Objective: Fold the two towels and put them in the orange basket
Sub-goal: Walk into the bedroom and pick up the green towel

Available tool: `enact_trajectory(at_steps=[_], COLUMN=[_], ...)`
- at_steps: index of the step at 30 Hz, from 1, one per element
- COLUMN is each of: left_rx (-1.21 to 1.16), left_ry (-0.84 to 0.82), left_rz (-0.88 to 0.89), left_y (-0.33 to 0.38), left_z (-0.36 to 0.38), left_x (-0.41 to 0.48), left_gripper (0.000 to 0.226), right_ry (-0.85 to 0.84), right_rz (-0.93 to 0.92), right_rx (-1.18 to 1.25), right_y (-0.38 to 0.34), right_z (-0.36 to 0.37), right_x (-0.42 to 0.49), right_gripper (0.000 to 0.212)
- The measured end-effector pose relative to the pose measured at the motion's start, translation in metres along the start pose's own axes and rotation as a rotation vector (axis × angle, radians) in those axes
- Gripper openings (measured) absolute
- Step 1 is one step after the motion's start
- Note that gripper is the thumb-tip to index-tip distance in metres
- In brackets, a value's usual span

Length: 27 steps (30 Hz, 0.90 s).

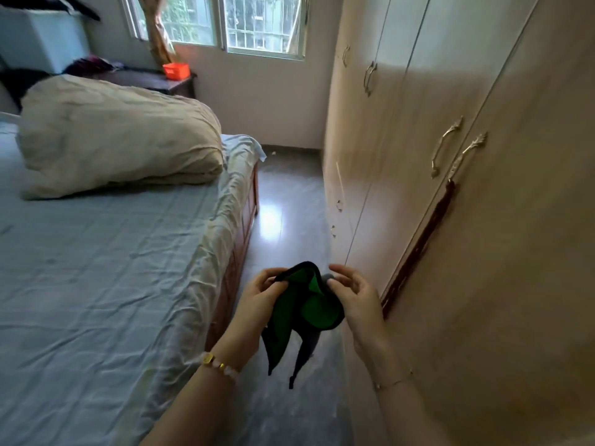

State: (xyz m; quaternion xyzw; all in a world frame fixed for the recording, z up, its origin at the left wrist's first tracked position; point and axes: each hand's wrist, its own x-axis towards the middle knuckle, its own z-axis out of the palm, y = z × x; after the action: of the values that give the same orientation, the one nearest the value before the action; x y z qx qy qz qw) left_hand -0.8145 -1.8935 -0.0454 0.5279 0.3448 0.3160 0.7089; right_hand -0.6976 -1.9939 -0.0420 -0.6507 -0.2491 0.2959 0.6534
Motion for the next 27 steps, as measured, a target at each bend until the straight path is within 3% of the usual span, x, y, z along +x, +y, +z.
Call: enact_trajectory(at_steps=[13,27], left_rx=[0.116,0.407], left_ry=[0.119,0.166], left_rz=[0.157,0.230], left_y=[0.052,0.090], left_z=[-0.015,0.017], left_x=[0.196,0.466], left_gripper=[0.021,0.017], right_ry=[-0.042,-0.110], right_rz=[-0.030,0.006], right_rx=[-0.041,-0.069], right_y=[-0.028,-0.038], right_z=[0.058,0.077], right_x=[0.202,0.493], right_gripper=[0.018,0.017])
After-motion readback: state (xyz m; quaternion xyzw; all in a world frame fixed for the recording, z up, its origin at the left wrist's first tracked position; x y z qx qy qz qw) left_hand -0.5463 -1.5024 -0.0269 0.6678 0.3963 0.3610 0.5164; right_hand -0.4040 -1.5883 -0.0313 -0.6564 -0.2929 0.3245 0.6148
